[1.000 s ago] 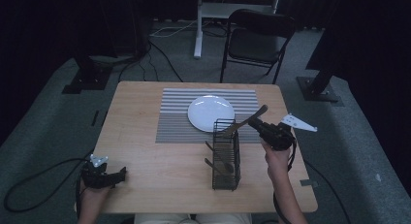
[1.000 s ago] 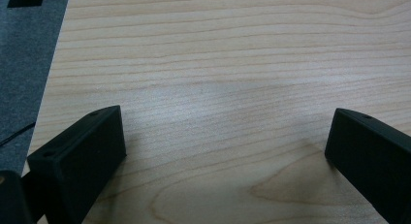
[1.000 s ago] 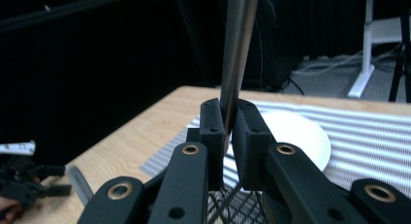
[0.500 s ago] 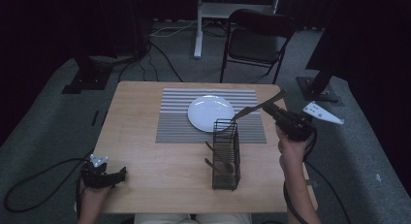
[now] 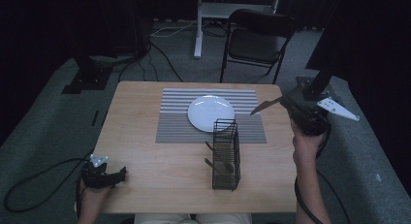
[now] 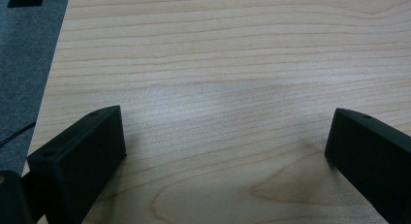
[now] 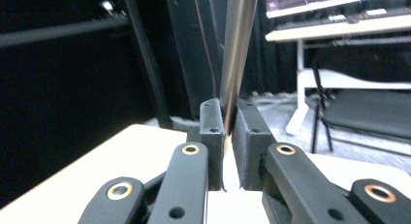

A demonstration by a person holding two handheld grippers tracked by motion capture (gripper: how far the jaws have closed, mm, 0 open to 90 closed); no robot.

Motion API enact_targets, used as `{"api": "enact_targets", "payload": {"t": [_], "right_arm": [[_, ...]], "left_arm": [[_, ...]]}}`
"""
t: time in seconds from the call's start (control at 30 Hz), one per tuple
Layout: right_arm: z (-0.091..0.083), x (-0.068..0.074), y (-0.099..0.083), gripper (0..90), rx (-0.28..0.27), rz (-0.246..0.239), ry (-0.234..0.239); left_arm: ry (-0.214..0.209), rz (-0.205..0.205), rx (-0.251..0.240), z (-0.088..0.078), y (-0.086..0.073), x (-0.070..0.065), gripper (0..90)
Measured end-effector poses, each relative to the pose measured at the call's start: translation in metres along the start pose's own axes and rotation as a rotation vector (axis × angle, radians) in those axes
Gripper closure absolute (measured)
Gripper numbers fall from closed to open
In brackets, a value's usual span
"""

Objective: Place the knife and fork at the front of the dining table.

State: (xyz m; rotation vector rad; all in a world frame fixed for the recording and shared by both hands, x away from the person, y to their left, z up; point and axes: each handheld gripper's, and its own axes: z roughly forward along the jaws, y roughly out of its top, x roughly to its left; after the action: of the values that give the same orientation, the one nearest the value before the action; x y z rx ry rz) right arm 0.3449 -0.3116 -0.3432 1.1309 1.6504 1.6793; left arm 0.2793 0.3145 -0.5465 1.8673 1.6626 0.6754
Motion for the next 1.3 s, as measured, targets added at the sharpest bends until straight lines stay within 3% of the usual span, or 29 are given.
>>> {"api": "enact_targets", "payload": {"t": [0.37,0.67,1.3], "right_arm": [[0.031,-0.02,-0.055,83.6,0.155,0.032,-0.06],[0.056,-0.021,-0.092,83.6,0.256,0.019,-0.097],[0.073,-0.022,-0.096,83.7,0.239,0.042,-0.117]], "left_arm": [[0.002,-0.001,0.001,0.0,0.0,0.0,0.7],[0.002,-0.001,0.001,0.0,0.0,0.0,0.7],[0.002,-0.001,0.001,0.0,0.0,0.0,0.7]]}}
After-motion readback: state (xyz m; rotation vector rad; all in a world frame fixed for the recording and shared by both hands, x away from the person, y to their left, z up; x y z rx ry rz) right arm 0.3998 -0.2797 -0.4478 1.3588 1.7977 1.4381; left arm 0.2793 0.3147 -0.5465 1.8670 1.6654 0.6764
